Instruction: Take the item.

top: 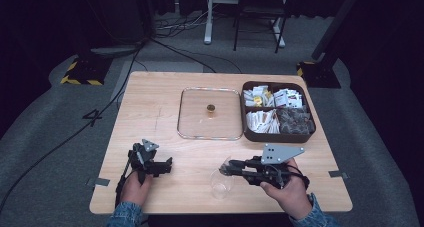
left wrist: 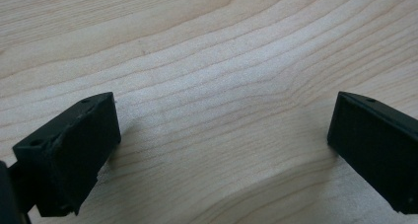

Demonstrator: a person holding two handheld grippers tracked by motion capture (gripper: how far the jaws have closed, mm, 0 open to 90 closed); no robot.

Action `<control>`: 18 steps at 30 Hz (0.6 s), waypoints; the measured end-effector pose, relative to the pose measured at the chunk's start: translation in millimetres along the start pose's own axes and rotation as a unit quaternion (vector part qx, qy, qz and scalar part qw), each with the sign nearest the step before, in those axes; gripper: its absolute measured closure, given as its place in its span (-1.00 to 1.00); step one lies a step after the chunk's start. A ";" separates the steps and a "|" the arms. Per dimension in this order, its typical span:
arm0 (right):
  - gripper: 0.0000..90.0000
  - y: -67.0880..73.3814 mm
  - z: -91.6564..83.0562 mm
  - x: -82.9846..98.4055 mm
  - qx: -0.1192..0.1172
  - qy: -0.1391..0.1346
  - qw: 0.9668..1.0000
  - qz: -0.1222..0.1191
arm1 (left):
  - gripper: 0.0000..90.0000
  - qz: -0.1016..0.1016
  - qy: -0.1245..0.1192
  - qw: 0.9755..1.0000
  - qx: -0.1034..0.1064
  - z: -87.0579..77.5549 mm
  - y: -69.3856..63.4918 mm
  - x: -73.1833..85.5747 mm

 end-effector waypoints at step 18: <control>0.71 3.8 19.5 26.0 -0.008 0.051 0.999 -0.012 | -1.00 0.000 0.000 1.000 0.000 0.0 0.0 0.0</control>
Point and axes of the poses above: each handheld gripper's, and its own axes: z roughly forward along the jaws, x roughly out of its underside, y roughly to its left, the point moved 4 cm from there along z, roughly forward along the jaws, and after that the axes turned 14 degrees about -y, right-handed, at the moved point
